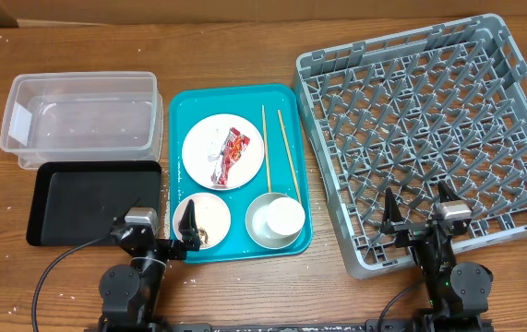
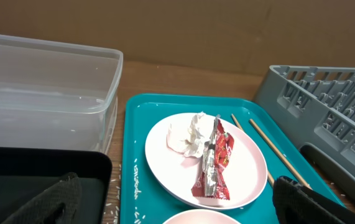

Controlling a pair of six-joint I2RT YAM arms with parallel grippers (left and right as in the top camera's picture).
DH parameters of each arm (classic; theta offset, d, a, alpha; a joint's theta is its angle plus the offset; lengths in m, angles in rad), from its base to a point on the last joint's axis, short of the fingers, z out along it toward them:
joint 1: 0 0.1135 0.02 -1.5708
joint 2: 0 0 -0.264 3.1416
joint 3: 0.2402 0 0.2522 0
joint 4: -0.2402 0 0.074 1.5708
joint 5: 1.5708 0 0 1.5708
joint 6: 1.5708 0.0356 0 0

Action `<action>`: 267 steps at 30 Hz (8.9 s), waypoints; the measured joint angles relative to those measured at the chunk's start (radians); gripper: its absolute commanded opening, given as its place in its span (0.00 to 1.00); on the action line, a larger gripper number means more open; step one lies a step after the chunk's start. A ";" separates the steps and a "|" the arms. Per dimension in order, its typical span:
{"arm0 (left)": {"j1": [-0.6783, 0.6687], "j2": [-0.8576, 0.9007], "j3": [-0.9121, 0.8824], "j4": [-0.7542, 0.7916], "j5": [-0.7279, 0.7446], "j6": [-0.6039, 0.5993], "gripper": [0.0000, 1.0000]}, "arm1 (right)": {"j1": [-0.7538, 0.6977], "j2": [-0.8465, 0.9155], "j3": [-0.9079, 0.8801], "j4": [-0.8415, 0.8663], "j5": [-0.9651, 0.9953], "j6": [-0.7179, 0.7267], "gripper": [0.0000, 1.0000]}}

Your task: Sort waste into correct bins and load items into the dishwasher

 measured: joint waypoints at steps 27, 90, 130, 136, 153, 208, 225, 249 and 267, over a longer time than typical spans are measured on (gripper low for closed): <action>0.000 0.000 0.000 0.000 0.000 0.000 1.00 | 0.000 0.000 0.000 0.000 0.000 0.000 1.00; -0.231 1.101 0.988 -0.739 0.283 -0.143 0.89 | 0.359 0.942 0.887 -0.740 -0.167 0.494 1.00; -0.156 1.496 1.354 -0.838 0.498 -0.034 0.04 | 0.386 1.044 0.888 -0.376 -0.247 0.478 0.93; 0.088 1.510 1.355 -1.011 0.977 0.085 0.04 | 0.386 1.047 0.891 -0.101 -0.503 0.458 0.91; 0.064 1.511 1.355 -1.093 1.253 0.135 0.04 | 0.445 1.198 0.887 0.249 -0.843 0.472 0.87; 0.020 1.511 1.355 -1.082 0.521 0.051 0.91 | 0.374 1.418 1.220 -1.125 0.116 0.640 0.93; -0.291 1.512 1.112 -0.932 -0.002 -0.224 0.71 | 0.374 1.207 1.311 -0.998 0.111 0.629 0.93; -0.298 1.517 0.902 -0.655 0.014 -0.278 0.59 | 0.374 1.212 1.311 -0.998 0.096 0.629 0.94; -0.337 1.674 0.893 -0.521 -0.001 -0.289 0.04 | 0.374 1.256 1.311 -0.991 0.094 0.628 0.94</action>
